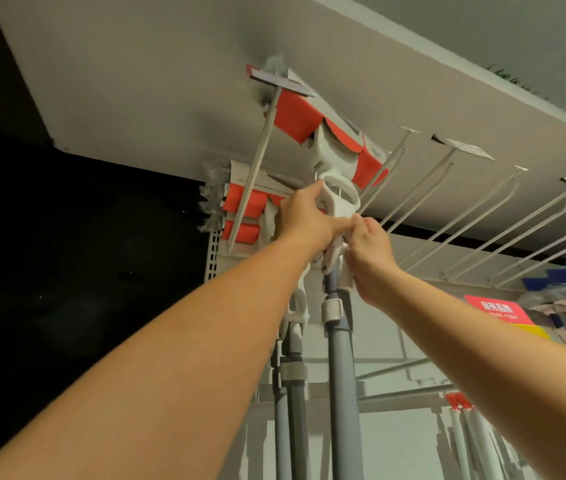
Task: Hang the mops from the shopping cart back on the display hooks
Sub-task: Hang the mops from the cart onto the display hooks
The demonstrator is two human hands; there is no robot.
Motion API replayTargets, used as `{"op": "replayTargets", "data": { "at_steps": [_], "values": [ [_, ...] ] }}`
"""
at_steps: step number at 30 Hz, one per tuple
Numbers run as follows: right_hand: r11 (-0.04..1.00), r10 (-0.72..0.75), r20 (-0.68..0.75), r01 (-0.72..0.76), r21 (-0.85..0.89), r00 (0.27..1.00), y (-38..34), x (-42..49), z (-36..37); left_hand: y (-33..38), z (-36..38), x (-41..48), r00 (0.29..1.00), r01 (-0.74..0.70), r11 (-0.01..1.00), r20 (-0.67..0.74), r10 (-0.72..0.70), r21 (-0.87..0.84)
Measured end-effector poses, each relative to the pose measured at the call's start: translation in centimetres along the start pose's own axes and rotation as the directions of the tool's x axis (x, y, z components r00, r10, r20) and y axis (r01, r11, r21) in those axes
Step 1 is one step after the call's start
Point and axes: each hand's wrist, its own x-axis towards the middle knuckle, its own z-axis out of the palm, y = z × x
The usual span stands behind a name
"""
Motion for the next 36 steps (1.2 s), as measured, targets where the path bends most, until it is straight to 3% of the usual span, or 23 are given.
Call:
{"op": "replayTargets", "data": {
  "at_steps": [9,15,19,23,26,30,36],
  "values": [
    [0.971,0.021,0.068,-0.004,-0.239,0.997,6.0,-1.2,0.9,-7.5,2.5,-1.3,0.984,0.175,0.967,0.053,-0.168,-0.186],
    [0.982,0.055,0.145,-0.027,-0.188,0.988,9.3,-2.3,0.8,-10.0,3.9,-3.1,0.985,0.170,0.960,0.002,-0.174,-0.221],
    [0.980,0.058,0.187,-0.021,-0.197,0.981,9.8,-3.0,-0.1,-10.5,3.9,-5.6,0.987,0.155,0.979,0.057,-0.148,-0.136],
    [0.946,0.022,0.265,0.066,-0.319,0.964,9.7,-5.6,-2.0,-10.6,3.2,-9.1,0.990,0.074,0.997,0.114,-0.077,0.026],
    [0.841,0.013,0.349,0.179,-0.510,0.937,9.2,-8.1,-3.8,-10.2,2.8,-11.9,0.977,0.036,0.966,0.192,-0.087,0.255],
    [0.563,0.054,0.487,0.376,-0.736,0.872,8.3,-11.5,-5.7,-9.1,2.7,-15.3,0.949,-0.007,0.912,0.289,-0.122,0.409],
    [0.303,0.320,0.498,0.411,-0.860,0.806,6.3,-14.8,-8.2,-7.9,2.9,-18.6,0.896,-0.111,0.818,0.412,-0.163,0.564]
  ]
}}
